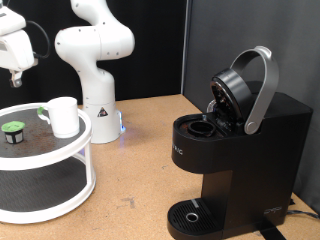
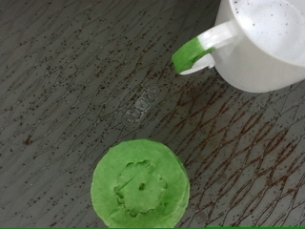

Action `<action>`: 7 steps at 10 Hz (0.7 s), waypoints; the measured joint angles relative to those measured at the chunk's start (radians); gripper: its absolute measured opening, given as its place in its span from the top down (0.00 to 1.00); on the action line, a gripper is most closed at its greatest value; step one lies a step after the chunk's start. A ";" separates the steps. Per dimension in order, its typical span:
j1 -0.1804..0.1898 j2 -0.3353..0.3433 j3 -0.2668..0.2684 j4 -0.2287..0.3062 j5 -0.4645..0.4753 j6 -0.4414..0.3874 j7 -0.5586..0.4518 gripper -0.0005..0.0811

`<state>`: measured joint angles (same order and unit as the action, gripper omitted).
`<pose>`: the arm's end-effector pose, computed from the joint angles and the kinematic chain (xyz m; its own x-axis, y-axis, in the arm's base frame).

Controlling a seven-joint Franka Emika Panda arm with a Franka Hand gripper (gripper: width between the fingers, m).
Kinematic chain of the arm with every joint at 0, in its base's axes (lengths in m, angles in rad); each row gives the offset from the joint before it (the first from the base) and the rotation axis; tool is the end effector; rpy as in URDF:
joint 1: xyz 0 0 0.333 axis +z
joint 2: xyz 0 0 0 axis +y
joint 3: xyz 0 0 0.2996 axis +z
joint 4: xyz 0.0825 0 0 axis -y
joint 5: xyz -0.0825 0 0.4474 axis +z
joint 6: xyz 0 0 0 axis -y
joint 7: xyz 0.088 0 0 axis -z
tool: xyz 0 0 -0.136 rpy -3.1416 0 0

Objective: Make a cup of coffee with the keurig machine

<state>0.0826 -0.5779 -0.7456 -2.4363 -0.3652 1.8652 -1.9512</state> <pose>0.3553 -0.2984 0.3747 0.0500 0.9960 0.0745 0.9965 -0.0447 -0.0703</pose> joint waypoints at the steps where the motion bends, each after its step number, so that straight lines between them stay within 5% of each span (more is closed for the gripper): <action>1: 0.000 -0.003 -0.005 -0.007 0.000 0.012 -0.011 0.01; 7: -0.002 0.059 -0.030 -0.140 -0.059 0.223 -0.005 0.01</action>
<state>0.0802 -0.5191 -0.7753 -2.5767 -0.4246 2.0877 -1.9565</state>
